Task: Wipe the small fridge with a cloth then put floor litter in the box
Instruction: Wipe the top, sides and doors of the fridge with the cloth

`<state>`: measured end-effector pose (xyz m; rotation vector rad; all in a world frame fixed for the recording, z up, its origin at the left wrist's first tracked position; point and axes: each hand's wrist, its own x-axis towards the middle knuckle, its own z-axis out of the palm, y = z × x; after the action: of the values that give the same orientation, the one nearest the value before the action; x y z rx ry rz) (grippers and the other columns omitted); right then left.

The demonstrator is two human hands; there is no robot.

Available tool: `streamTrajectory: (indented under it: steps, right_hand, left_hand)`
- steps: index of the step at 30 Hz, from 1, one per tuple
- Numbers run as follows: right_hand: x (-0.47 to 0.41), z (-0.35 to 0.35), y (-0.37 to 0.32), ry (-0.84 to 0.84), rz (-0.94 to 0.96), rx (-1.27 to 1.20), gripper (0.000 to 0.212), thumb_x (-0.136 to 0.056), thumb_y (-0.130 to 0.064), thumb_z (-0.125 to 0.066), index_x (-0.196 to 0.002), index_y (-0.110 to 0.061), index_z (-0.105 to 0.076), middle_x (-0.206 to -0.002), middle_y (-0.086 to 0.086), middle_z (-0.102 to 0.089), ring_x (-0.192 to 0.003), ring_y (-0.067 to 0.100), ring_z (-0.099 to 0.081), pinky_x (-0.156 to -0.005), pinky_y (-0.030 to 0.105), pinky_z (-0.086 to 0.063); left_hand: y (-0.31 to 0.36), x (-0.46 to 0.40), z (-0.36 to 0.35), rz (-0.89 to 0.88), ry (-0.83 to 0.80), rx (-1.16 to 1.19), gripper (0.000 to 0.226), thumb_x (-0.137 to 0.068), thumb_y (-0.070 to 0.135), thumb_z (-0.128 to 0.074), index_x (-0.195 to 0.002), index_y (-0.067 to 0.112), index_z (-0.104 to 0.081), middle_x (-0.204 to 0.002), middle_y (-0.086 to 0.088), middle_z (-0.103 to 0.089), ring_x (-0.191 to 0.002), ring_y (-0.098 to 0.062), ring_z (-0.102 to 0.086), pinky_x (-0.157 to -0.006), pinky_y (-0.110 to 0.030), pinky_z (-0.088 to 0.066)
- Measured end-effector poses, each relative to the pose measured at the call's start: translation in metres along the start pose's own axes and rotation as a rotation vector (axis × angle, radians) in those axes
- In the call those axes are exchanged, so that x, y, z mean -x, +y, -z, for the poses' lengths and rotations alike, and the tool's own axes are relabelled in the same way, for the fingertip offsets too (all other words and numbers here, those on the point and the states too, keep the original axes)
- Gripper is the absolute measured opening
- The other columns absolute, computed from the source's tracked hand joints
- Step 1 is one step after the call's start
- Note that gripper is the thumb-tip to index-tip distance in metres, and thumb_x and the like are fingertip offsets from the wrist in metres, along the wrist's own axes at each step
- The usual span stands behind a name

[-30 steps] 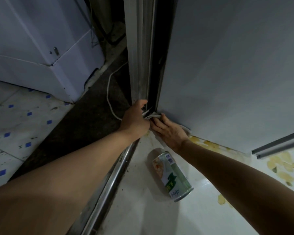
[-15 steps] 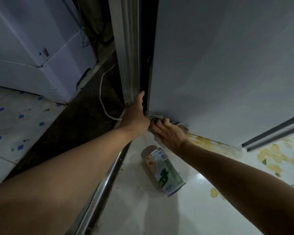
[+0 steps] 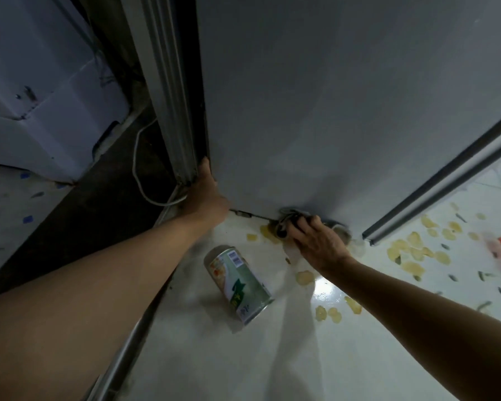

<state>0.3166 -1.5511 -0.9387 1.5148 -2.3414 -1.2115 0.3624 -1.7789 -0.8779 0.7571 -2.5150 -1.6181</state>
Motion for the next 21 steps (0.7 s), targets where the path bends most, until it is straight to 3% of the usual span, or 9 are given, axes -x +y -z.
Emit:
streamTrajectory:
  steps: [3,7,11,13,17,19,21]
  right_hand:
    - [0.028,-0.019,0.007,-0.053,-0.041,0.0,0.052,-0.096,-0.015,-0.037,-0.146,-0.007,-0.026,-0.146,0.011,-0.015,-0.13,0.032,-0.025,-0.104,0.04,-0.028]
    - [0.056,-0.035,0.016,-0.087,-0.093,-0.044,0.048,-0.096,-0.012,-0.035,-0.143,-0.003,-0.031,-0.142,0.012,-0.021,-0.128,0.031,-0.028,-0.102,0.04,-0.029]
    - [0.079,-0.044,0.024,-0.107,-0.138,-0.04,0.045,-0.095,-0.01,-0.033,-0.139,0.0,-0.036,-0.138,0.014,-0.025,-0.124,0.031,-0.031,-0.099,0.038,-0.031]
    - [0.09,-0.047,0.029,-0.119,-0.169,-0.025,0.043,-0.095,-0.011,-0.034,-0.137,-0.001,-0.039,-0.136,0.013,-0.026,-0.123,0.03,-0.032,-0.099,0.037,-0.031]
    - [0.1,-0.052,0.035,-0.103,-0.209,-0.007,0.046,-0.094,-0.01,-0.035,-0.139,-0.004,-0.036,-0.135,0.01,-0.028,-0.121,0.028,-0.034,-0.099,0.035,-0.032]
    - [0.101,-0.051,0.036,-0.081,-0.214,-0.023,0.045,-0.093,-0.011,-0.036,-0.138,-0.006,-0.039,-0.134,0.01,-0.029,-0.119,0.028,-0.035,-0.097,0.035,-0.033]
    - [0.105,-0.051,0.037,-0.049,-0.213,-0.032,0.043,-0.093,-0.013,-0.038,-0.136,-0.009,-0.043,-0.136,0.009,-0.03,-0.119,0.028,-0.036,-0.096,0.035,-0.034]
  left_hand:
    - [0.003,0.001,-0.005,0.026,0.022,-0.023,0.087,-0.083,-0.008,-0.047,-0.15,0.024,-0.001,-0.152,-0.003,-0.03,-0.136,-0.023,-0.038,-0.107,-0.043,-0.039]
    - [0.009,-0.001,-0.009,0.061,0.054,-0.019,0.085,-0.081,-0.009,-0.047,-0.149,0.02,-0.005,-0.15,-0.005,-0.034,-0.135,-0.023,-0.039,-0.108,-0.042,-0.038]
    - [0.019,0.017,-0.026,0.062,0.149,-0.015,0.058,-0.082,-0.009,-0.048,-0.135,-0.001,-0.027,-0.134,-0.023,-0.047,-0.124,-0.034,-0.046,-0.103,-0.037,-0.038]
    - [0.027,0.035,-0.045,0.017,0.176,-0.152,0.053,-0.08,-0.005,-0.052,-0.13,-0.001,-0.035,-0.126,-0.024,-0.05,-0.116,-0.037,-0.051,-0.098,-0.04,-0.042]
    - [0.056,0.069,-0.082,-0.574,0.068,-0.431,0.046,-0.072,-0.007,-0.049,-0.118,0.003,-0.05,-0.118,-0.018,-0.053,-0.106,-0.036,-0.054,-0.086,-0.042,-0.046]
    - [0.074,0.074,-0.094,-0.862,0.052,-0.608,0.052,-0.068,-0.009,-0.044,-0.116,0.007,-0.055,-0.124,-0.014,-0.054,-0.112,-0.034,-0.053,-0.09,-0.041,-0.042]
    - [0.089,0.076,-0.103,-1.008,-0.026,-0.776,0.059,-0.07,-0.003,-0.033,-0.124,0.011,-0.053,-0.14,-0.01,-0.045,-0.128,-0.028,-0.043,-0.103,-0.045,-0.032]
